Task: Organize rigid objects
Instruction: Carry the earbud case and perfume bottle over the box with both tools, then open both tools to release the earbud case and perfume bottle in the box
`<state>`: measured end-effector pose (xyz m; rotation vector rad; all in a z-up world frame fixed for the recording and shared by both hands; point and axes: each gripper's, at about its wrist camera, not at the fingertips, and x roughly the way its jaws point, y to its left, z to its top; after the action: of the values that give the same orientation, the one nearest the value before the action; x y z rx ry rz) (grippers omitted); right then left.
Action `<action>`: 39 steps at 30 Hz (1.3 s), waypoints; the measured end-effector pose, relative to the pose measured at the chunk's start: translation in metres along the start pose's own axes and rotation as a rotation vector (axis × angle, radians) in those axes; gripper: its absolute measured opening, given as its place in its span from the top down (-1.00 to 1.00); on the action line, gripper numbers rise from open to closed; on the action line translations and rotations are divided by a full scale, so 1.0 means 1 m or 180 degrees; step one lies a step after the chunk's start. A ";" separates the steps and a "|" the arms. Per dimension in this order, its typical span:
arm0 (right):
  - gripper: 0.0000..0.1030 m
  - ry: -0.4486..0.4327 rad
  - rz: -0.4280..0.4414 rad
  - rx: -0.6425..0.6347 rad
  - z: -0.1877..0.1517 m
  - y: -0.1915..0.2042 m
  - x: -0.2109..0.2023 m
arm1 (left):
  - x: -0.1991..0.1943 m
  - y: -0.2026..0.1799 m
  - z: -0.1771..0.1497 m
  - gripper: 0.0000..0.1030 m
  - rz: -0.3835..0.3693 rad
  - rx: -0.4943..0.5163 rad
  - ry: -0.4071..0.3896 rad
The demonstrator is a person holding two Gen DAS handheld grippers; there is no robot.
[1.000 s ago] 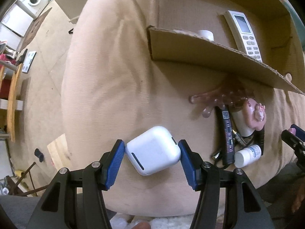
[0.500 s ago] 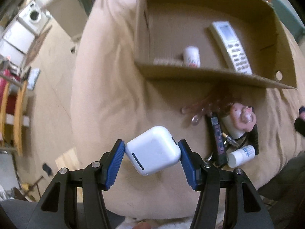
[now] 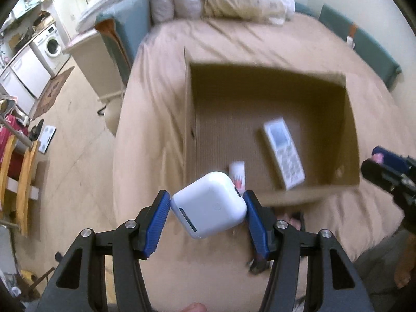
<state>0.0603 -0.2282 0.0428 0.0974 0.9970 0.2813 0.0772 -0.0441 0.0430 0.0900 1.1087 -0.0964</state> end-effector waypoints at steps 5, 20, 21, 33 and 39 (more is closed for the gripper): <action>-0.29 -0.0111 0.0030 0.0029 0.017 0.000 0.009 | 0.010 0.004 0.017 -0.06 -0.0022 -0.0032 -0.0115; -0.29 0.0238 -0.0081 0.0191 0.011 -0.024 0.083 | 0.091 -0.039 0.016 -0.06 0.0111 0.0474 0.0000; -0.29 0.0254 -0.0091 0.0201 0.011 -0.025 0.085 | 0.094 -0.040 0.015 -0.06 0.0129 0.0490 0.0000; -0.29 0.0548 -0.0241 0.0144 0.001 -0.025 0.117 | 0.104 -0.036 0.015 -0.06 0.0095 0.0467 0.0031; -0.29 0.0631 -0.0257 0.0171 -0.003 -0.026 0.124 | 0.111 -0.035 0.015 -0.06 0.0090 0.0438 0.0117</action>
<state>0.1254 -0.2188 -0.0650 0.0789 1.2027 0.1927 0.1353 -0.0847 -0.0506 0.2314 1.1366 -0.1462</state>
